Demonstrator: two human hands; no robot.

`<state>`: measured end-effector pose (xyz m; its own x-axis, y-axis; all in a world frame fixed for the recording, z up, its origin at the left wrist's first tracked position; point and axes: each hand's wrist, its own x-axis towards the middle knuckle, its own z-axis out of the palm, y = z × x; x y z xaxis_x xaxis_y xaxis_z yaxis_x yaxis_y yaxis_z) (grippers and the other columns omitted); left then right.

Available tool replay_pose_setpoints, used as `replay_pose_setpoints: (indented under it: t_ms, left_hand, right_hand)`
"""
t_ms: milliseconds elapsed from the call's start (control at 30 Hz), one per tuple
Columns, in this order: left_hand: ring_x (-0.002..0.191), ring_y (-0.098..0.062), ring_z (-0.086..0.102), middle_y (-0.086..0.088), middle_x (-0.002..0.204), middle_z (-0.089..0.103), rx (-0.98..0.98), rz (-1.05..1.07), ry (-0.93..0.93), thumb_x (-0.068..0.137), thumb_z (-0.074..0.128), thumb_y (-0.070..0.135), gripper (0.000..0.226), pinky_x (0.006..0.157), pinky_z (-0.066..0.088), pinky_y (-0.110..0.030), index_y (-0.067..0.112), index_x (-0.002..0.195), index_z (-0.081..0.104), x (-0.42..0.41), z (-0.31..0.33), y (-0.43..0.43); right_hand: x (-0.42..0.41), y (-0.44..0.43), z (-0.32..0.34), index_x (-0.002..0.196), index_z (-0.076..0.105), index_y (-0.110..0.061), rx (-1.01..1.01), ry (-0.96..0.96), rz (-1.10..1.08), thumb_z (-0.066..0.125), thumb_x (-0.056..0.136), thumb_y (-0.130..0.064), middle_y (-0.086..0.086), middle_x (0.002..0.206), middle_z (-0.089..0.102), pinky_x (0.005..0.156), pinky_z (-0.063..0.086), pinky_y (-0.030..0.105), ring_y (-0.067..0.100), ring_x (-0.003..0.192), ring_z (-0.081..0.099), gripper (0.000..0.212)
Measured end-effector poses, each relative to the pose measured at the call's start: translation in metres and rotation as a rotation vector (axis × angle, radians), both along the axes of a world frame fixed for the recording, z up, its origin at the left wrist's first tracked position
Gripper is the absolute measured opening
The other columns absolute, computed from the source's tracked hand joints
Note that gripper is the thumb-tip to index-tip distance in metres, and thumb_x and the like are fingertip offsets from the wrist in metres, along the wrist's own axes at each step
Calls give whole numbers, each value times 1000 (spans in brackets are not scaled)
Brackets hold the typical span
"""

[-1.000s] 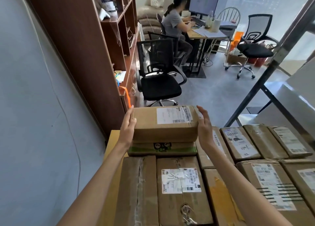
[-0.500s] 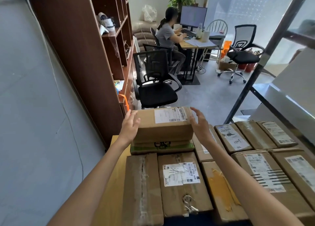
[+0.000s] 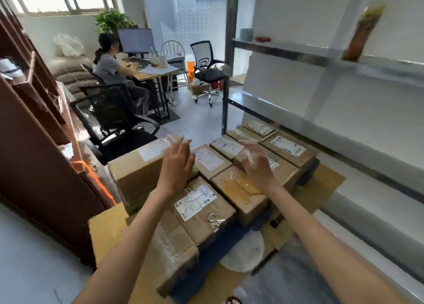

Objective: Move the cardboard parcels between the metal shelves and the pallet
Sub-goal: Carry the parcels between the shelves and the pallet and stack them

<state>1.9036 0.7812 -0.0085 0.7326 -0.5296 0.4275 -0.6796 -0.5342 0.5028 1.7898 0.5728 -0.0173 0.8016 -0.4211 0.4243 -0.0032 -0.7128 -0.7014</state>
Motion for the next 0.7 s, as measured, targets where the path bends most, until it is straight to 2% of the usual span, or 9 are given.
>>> replay_pose_setpoints:
  t_ms: [133,267,400,567,700]
  left_hand:
    - [141,-29,29,-11,152,35,41,-245,18,99,44,33,47,116,26,-49,16,142,41,-63,0,-78]
    - [143,-26,23,-4,154,28,79,-582,28,100,40,38,47,116,22,-54,23,144,36,-146,7,-161]
    - [147,-23,17,-3,157,24,63,-868,6,101,39,39,46,120,11,-48,23,144,36,-261,24,-229]
    - [145,-27,22,-6,157,27,72,-1133,-46,101,36,39,48,119,16,-47,20,146,34,-417,37,-289]
    - [142,-28,28,-8,155,31,69,-1279,-51,101,39,35,47,116,22,-47,18,145,36,-547,46,-311]
  right_hand:
    - [-116,-43,5,127,53,-16,-43,41,-305,45,96,-16,-3,129,50,110,31,31,10,124,41,31]
    - [-254,-80,11,123,56,-13,-70,76,-600,45,95,-14,6,126,55,105,29,24,19,121,44,31]
    - [-401,-86,16,124,56,-13,-28,93,-836,45,97,-13,3,129,53,103,25,22,16,125,40,29]
    - [-563,-73,26,111,65,-12,22,27,-1111,50,94,-6,5,114,62,98,37,26,21,113,54,23]
    - [-685,-53,38,104,68,-2,10,45,-1274,51,91,0,13,106,67,86,37,13,24,102,59,21]
